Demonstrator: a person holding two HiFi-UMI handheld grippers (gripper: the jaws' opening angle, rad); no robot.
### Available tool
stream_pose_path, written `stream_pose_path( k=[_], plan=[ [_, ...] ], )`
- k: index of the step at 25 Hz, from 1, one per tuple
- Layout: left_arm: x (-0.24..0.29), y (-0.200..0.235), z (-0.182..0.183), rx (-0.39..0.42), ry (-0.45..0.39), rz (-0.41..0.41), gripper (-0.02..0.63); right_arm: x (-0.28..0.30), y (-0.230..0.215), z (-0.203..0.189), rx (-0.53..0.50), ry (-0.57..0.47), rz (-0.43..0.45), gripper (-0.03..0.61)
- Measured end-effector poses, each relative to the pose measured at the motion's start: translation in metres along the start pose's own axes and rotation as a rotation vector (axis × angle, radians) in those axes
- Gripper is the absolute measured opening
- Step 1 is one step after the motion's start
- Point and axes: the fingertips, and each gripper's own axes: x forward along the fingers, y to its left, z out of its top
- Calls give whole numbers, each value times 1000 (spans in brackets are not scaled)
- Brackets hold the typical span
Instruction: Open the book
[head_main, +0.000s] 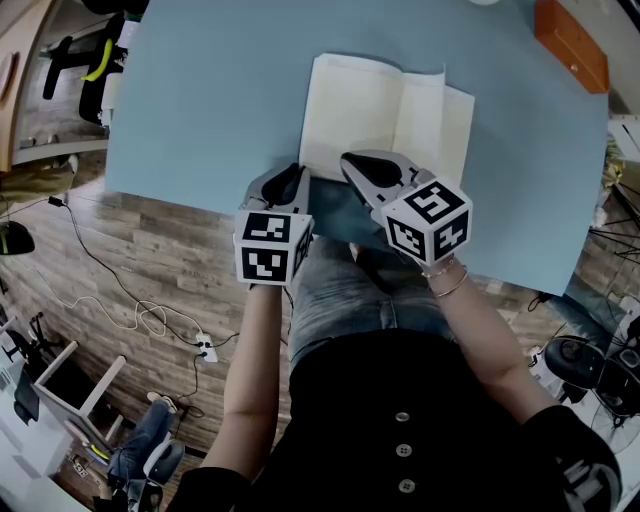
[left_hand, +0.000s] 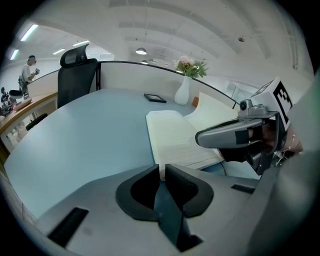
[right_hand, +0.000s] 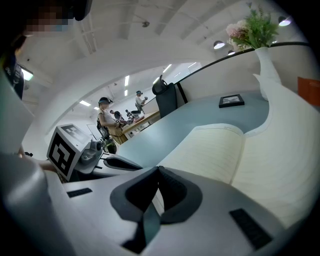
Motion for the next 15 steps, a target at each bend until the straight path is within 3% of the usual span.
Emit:
stream_pose_path(
  k=[15],
  plan=[
    [-4,-1,3,37,-12,26,29,-8,-5,4,-4,-15,-20,2]
  ],
)
